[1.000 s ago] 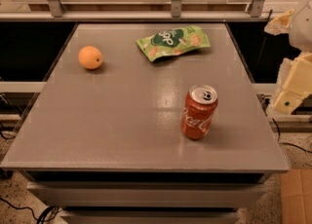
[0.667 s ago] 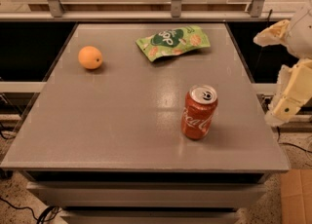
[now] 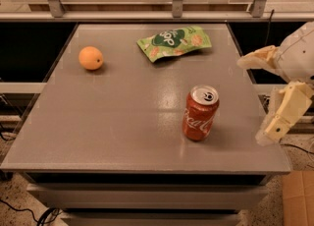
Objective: Move coke can near green rice chip bag
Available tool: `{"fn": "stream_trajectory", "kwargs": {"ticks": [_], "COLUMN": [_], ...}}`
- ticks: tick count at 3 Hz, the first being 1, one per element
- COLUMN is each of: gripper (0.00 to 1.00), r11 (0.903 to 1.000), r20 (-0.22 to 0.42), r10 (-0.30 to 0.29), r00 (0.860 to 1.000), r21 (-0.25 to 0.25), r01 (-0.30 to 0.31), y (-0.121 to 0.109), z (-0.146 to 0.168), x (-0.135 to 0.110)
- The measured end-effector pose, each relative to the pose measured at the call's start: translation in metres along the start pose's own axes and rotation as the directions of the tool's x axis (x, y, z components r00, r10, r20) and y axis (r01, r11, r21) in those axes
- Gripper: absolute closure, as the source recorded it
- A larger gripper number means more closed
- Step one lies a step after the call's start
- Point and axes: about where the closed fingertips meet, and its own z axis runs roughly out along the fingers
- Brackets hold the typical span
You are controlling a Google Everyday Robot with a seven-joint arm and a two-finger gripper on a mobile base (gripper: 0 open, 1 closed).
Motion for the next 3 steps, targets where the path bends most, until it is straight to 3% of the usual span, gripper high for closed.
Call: {"fn": "stream_trajectory", "kwargs": {"ticks": [1,3], "gripper": [0.0,0.0], "r11": [0.9992,0.9946], "r20": [0.087,0.244], "r10": [0.016,0.044], "r00": [0.996,0.969], "r21": [-0.039,-0.102], "r01": [-0.013,-0.02], "y": [0.006,0.006], "z": [0.024,0.06], "x": [-0.004,-0.021]}}
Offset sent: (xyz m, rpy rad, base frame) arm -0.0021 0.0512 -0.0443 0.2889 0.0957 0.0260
